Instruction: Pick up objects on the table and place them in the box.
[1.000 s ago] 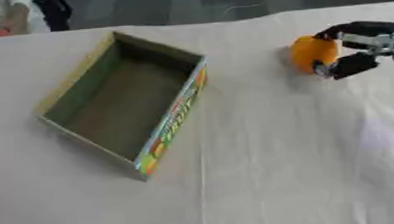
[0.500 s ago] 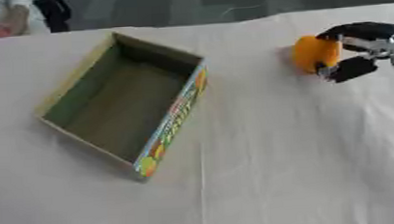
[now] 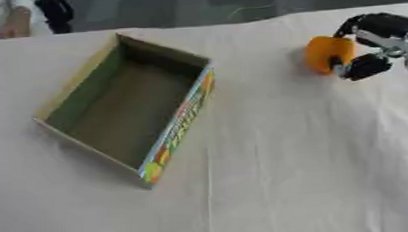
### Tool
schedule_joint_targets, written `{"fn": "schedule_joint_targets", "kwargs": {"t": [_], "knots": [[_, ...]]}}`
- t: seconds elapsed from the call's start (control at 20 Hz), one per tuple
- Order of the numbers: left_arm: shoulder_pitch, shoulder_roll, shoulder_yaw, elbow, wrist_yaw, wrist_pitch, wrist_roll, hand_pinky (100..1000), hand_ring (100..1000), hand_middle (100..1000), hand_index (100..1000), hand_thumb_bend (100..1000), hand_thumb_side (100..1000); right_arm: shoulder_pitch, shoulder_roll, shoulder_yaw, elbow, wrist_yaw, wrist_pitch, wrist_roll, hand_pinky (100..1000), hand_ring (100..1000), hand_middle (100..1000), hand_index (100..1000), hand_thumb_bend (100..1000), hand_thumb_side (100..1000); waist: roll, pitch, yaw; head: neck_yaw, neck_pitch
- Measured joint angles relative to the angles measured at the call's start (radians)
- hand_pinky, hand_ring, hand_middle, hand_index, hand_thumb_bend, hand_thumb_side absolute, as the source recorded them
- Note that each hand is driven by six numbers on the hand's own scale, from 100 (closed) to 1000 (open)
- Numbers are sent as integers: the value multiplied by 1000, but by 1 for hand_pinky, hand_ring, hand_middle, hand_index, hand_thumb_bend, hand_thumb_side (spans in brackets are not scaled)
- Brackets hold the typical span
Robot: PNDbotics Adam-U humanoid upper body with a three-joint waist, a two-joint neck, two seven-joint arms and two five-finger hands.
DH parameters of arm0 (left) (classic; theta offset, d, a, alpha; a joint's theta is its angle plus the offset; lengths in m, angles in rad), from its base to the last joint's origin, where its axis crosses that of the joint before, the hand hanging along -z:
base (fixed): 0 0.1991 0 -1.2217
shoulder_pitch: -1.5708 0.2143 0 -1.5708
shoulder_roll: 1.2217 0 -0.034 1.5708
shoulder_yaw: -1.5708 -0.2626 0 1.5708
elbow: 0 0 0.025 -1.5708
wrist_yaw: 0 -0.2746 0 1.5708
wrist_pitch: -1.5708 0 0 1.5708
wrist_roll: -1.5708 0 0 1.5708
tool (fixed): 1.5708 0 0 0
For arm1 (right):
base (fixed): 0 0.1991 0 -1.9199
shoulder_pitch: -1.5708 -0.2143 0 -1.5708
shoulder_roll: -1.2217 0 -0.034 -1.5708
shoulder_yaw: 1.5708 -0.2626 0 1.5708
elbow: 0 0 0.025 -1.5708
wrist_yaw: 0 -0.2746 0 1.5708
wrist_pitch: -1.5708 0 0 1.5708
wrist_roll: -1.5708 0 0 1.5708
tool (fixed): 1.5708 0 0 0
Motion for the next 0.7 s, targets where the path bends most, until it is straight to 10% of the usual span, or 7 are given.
{"fn": "schedule_joint_targets", "kwargs": {"t": [0.7], "knots": [[0,0,0,0,2,0,1,638,606,546,788,100,956,1,0,13,-29,-43,44,-88,832,853,631,525,100,289,0,0,0,3,0]]}}
